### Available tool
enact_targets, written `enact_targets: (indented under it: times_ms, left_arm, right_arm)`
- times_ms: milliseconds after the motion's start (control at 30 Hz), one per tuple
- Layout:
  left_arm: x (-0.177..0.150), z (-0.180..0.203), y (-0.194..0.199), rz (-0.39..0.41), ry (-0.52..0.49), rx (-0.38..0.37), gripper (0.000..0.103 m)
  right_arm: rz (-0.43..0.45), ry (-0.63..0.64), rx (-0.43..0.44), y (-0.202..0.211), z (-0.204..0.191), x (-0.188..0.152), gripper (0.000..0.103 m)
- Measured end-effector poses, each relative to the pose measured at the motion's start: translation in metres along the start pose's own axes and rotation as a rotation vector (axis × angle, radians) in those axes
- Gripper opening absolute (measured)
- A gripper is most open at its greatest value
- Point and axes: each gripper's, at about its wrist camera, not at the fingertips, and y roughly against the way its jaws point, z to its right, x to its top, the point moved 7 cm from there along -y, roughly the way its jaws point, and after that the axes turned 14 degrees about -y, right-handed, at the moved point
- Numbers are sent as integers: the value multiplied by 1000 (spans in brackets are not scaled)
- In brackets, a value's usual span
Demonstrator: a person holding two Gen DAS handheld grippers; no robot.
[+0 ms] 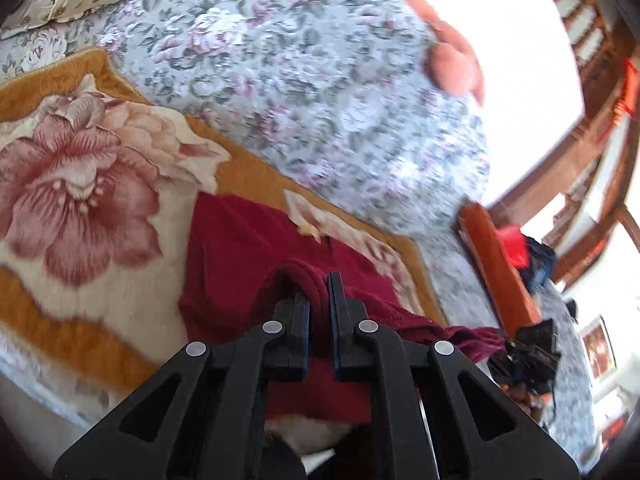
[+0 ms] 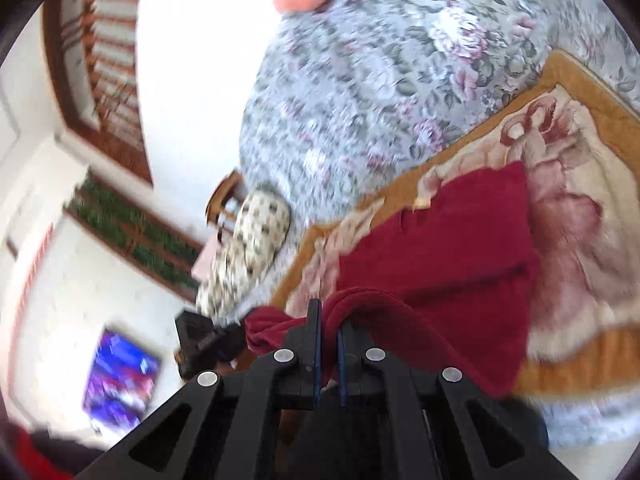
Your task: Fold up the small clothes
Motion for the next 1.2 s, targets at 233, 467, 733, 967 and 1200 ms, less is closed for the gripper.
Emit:
enact_targets:
  times_ms: [233,467,733,967,1200]
  left_arm:
    - [39,-49,-93,-97,71,103,6]
    - [44,-74,-150,-153,63,169,6]
    - [43,-76,-183,-284,-30,162,9]
    - [49,-73,-155,-294,-45,30,45]
    - [89,-79,-116,-81,102,43,60]
  right_arm:
    - [43,-235,-48,-86,52,92,5]
    - [100,-346,-139,-126,121,139,5]
    - [211,-370,-70,-125,137,157,11]
    - [320,-282,-47,-90,115,162,50]
    - [257,-142,-189,-89,98,143,50]
